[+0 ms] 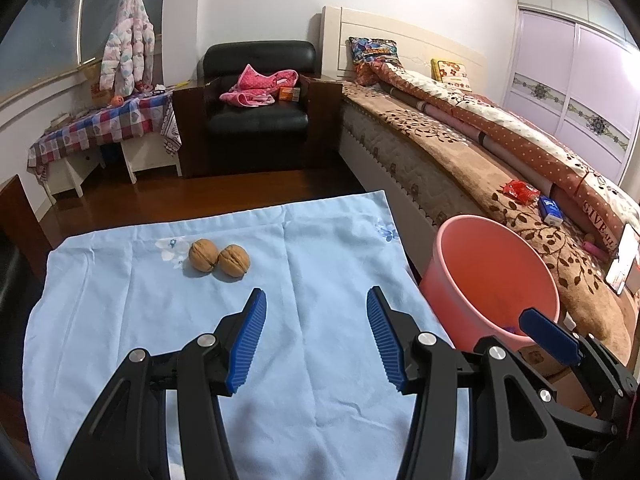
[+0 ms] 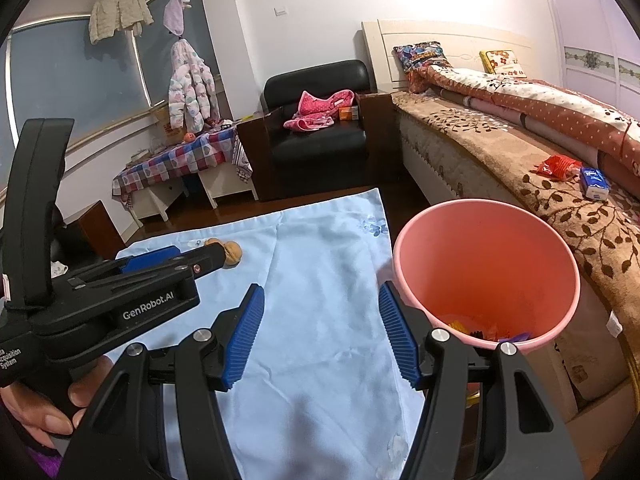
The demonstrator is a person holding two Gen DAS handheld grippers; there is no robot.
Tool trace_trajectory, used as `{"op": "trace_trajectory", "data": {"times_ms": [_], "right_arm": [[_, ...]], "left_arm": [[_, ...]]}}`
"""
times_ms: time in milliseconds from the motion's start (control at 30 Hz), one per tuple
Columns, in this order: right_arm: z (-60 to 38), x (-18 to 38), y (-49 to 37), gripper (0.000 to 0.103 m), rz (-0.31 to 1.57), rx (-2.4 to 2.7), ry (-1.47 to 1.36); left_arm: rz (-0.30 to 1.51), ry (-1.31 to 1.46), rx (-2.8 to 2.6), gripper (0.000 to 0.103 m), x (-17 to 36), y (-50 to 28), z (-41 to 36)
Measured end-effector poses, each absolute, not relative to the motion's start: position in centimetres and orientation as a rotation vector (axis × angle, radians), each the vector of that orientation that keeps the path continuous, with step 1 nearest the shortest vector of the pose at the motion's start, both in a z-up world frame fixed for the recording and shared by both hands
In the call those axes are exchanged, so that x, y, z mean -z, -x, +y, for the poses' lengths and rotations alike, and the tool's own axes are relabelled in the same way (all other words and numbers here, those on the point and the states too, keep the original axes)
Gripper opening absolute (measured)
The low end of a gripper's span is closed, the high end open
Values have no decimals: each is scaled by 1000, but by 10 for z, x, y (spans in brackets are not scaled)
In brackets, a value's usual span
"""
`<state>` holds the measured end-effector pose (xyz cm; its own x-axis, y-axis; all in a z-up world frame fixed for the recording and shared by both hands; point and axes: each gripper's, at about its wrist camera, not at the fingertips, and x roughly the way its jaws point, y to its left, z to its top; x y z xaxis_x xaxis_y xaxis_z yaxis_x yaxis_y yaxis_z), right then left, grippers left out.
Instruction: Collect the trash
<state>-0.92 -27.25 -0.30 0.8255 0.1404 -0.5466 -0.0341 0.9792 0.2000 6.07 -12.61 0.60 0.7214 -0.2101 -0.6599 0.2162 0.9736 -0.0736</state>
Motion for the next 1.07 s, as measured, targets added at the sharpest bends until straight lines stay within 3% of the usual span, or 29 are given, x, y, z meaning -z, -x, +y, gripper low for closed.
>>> {"op": "trace_trajectory", "data": {"times_ms": [1067], "right_arm": [[-266, 9, 0, 60, 612, -116, -186]], "left_arm": [[735, -17, 197, 52, -3, -66, -123]]}}
